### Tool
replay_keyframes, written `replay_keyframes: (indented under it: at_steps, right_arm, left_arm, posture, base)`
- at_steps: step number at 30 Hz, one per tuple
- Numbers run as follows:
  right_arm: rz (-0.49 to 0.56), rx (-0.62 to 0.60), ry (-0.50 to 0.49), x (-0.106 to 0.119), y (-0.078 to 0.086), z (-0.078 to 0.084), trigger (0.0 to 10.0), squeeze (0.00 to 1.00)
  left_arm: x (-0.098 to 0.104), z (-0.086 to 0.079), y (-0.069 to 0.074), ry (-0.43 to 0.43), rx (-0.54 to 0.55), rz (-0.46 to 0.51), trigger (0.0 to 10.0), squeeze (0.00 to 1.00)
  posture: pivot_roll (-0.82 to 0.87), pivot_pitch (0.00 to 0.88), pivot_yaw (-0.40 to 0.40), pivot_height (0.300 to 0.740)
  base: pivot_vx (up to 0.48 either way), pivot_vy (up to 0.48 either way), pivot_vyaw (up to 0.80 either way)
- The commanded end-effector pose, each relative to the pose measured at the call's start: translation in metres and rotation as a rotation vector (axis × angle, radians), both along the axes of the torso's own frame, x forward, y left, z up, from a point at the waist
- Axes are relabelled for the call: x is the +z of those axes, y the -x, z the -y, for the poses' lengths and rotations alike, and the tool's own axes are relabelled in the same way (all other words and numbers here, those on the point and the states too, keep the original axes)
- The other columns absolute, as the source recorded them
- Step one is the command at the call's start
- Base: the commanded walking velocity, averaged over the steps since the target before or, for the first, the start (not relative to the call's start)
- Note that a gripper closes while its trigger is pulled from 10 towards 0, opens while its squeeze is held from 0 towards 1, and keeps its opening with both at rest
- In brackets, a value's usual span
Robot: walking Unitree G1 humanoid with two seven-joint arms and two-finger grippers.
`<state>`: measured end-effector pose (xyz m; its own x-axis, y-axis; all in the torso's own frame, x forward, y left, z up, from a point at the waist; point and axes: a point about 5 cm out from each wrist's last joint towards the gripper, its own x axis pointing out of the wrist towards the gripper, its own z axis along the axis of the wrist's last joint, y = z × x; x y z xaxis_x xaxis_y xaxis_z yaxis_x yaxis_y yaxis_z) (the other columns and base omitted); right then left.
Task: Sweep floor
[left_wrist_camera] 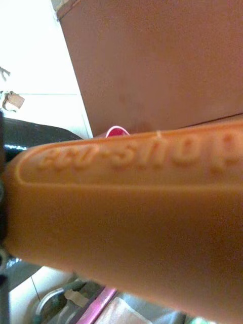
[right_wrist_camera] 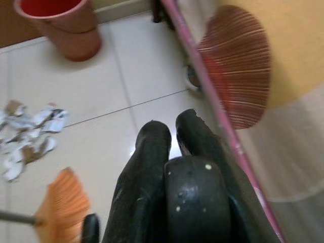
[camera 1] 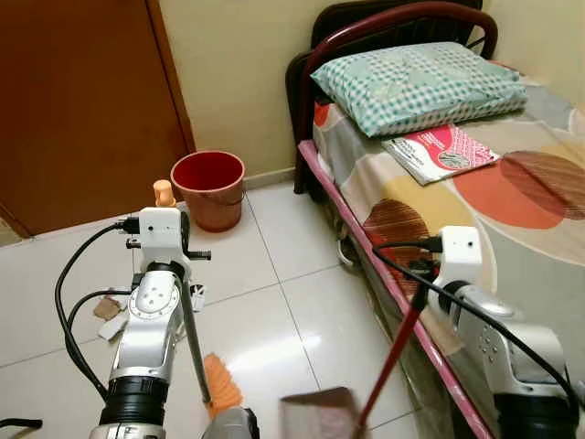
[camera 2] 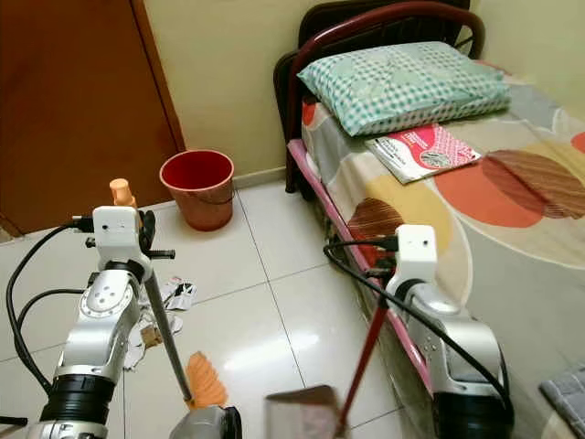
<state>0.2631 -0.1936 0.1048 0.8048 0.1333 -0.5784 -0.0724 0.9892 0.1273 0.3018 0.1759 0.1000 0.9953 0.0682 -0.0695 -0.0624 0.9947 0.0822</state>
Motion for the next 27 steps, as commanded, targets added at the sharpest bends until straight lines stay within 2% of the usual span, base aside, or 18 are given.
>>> replay_keyframes:
  at_steps: [1,2,4,6,7,9,11,14,17,20,21,23,24,27]
  right_arm:
    - [-0.081,0.099,-0.076,0.002,0.011,-0.003,10.0,0.00]
    - [-0.113,0.171,-0.096,0.006,0.019,-0.001,10.0,0.00]
    - [-0.158,0.297,-0.065,0.013,0.032,0.011,10.0,0.00]
    - [-0.174,0.343,0.015,0.021,0.034,0.030,10.0,0.00]
    - [-0.172,0.350,0.028,0.023,0.033,0.033,10.0,0.00]
    - [-0.164,0.366,0.036,0.026,0.032,0.032,10.0,0.00]
    - [-0.136,0.423,0.000,0.037,0.028,0.024,10.0,0.00]
    - [-0.141,0.545,-0.015,0.042,0.036,0.010,10.0,0.00]
    - [-0.087,0.492,0.028,0.038,0.027,0.007,10.0,0.00]
    - [0.016,0.377,0.086,0.039,0.009,0.006,10.0,0.00]
    - [0.121,0.255,0.174,0.041,-0.009,0.006,10.0,0.00]
    - [0.224,0.178,0.193,0.046,-0.021,0.003,10.0,0.00]
    - [0.260,0.091,0.177,0.047,-0.032,-0.001,10.0,0.00]
    - [0.304,-0.017,0.194,0.044,-0.042,-0.003,10.0,0.00]
  left_arm:
    - [0.006,0.004,-0.003,0.035,-0.017,0.030,10.0,0.00]
    - [0.006,0.004,-0.003,0.034,-0.015,0.030,10.0,0.00]
    - [0.006,0.003,-0.003,0.032,-0.013,0.030,10.0,0.00]
    - [0.005,0.003,-0.003,0.038,-0.014,0.024,10.0,0.00]
    - [0.005,0.003,-0.003,0.039,-0.014,0.023,10.0,0.00]
    - [0.005,0.003,-0.003,0.039,-0.016,0.023,10.0,0.00]
    - [0.005,0.005,-0.004,0.032,-0.024,0.023,10.0,0.00]
    - [0.006,0.004,-0.004,0.028,-0.018,0.029,10.0,0.00]
    - [0.006,0.002,-0.003,0.038,-0.010,0.025,10.0,0.00]
    - [0.005,0.003,-0.003,0.045,-0.010,0.021,10.0,0.00]
    - [0.004,0.004,-0.004,0.042,-0.014,0.020,10.0,0.00]
    - [0.005,0.006,-0.004,0.038,-0.015,0.022,10.0,0.00]
    - [0.005,0.005,-0.004,0.038,-0.009,0.025,10.0,0.00]
    - [0.006,0.004,-0.003,0.045,0.002,0.026,10.0,0.00]
  posture:
    - [-0.04,0.000,-0.025,0.740]
    - [-0.04,0.000,-0.025,0.740]
    - [-0.04,0.000,-0.020,0.740]
    - [-0.05,0.000,-0.023,0.740]
    - [-0.05,0.000,-0.023,0.740]
    - [-0.05,0.000,-0.023,0.740]
    - [-0.05,0.000,-0.023,0.740]
    - [-0.05,0.000,-0.022,0.740]
    - [-0.05,0.000,-0.019,0.740]
    - [-0.05,0.000,-0.022,0.740]
    - [-0.05,0.000,-0.022,0.740]
    - [-0.04,0.000,-0.026,0.740]
    - [-0.03,0.000,-0.028,0.740]
    - [-0.02,0.000,-0.030,0.740]
  base:
    - [0.000,0.000,0.00]
    - [0.000,0.000,0.00]
    - [0.000,0.000,0.00]
    - [0.000,0.000,0.00]
    - [0.000,0.000,0.00]
    - [0.000,0.000,0.00]
    - [0.000,0.000,0.00]
    - [0.000,0.000,0.00]
    - [0.000,0.000,0.00]
    - [0.000,0.000,0.00]
    - [0.000,0.000,0.00]
    - [0.000,0.000,0.00]
    - [0.000,0.000,0.00]
    - [0.000,0.000,0.00]
